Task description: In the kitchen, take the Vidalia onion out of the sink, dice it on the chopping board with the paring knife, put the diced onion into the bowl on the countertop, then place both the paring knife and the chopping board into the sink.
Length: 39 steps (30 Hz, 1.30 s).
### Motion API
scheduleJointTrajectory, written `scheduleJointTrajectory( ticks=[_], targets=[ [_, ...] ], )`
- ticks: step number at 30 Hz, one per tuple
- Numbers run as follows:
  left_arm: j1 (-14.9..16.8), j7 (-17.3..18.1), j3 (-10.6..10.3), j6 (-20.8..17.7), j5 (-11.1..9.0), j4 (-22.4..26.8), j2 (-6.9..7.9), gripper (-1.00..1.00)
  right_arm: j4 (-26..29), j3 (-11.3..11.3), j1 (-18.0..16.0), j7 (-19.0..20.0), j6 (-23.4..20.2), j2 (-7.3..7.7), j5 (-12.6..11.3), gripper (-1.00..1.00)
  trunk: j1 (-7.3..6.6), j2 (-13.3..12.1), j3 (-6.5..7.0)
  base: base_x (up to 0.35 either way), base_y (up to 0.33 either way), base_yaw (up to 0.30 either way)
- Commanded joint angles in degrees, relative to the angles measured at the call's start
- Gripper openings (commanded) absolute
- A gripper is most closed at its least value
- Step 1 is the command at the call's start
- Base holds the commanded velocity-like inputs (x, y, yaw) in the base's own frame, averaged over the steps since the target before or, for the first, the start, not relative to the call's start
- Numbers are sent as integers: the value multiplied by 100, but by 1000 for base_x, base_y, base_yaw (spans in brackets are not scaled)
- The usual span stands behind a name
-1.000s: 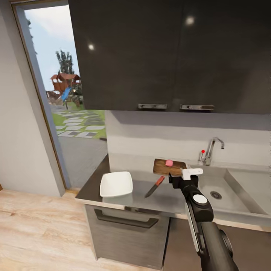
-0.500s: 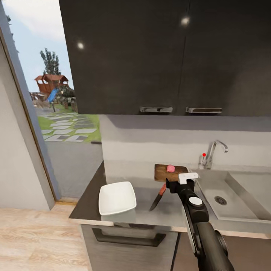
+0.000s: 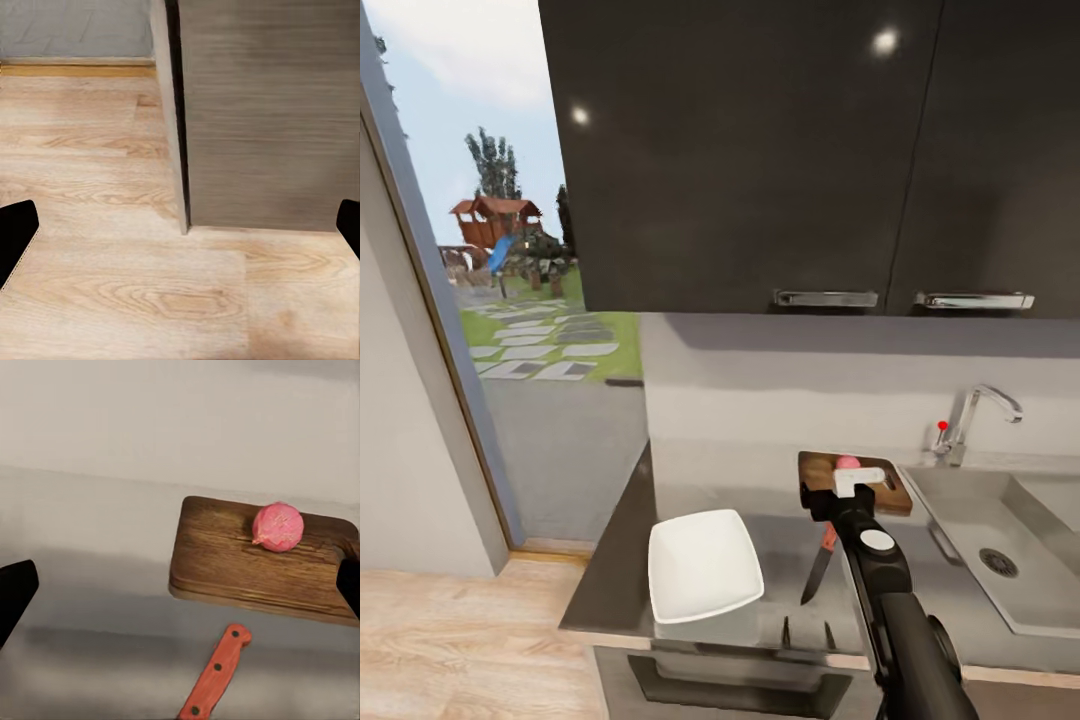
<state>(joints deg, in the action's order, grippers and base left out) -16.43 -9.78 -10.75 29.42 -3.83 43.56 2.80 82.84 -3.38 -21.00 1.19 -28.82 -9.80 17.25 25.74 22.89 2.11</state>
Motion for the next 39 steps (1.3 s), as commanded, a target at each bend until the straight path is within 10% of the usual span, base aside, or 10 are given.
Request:
scheduleJointTrajectory(
  ticks=[1,39],
  targets=[
    [0,-42,-41,11,-39,3,10,100,-32,-64,-1,13,0,-8,33,100,5,3,0,241,203,0],
    [0,-41,-38,11,-39,-5,10,100,-312,-304,-1,14,246,-19,24,100,5,3,48,18,12,-101]
  ],
)
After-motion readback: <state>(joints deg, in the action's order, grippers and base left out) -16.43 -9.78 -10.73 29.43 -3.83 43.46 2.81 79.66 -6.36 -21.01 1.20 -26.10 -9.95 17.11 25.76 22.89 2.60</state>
